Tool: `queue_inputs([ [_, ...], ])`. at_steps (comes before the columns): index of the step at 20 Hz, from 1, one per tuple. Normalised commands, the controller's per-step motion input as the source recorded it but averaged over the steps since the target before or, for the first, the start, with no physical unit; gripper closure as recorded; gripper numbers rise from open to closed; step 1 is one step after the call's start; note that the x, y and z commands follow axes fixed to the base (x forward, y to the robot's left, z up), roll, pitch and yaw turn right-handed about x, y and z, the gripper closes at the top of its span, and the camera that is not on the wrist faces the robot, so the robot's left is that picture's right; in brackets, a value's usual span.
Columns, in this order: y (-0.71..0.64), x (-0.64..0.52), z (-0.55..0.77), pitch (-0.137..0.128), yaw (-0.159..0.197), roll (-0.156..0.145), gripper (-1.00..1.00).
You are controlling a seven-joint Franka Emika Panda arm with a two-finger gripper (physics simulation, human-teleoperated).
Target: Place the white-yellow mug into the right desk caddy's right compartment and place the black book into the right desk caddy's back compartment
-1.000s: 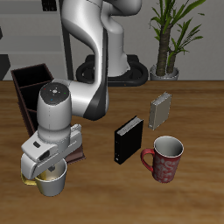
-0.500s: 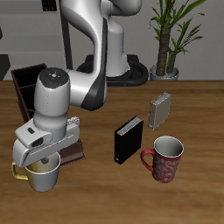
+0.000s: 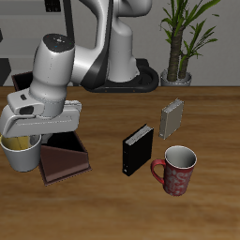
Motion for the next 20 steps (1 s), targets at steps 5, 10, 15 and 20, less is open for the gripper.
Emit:
queue_inputs([
  [5,-0.17,-0.34,0.54,-0.069,-0.123,-0.053,1.0],
  [10,0.03,-0.47,0.51,-0.065,-0.089,-0.03,1.0],
  [15,0.05,-0.43,0.38,-0.041,-0.095,-0.028,1.0],
  [20,0.09,-0.44,0.28,-0.051,-0.017,-0.003,1.0],
])
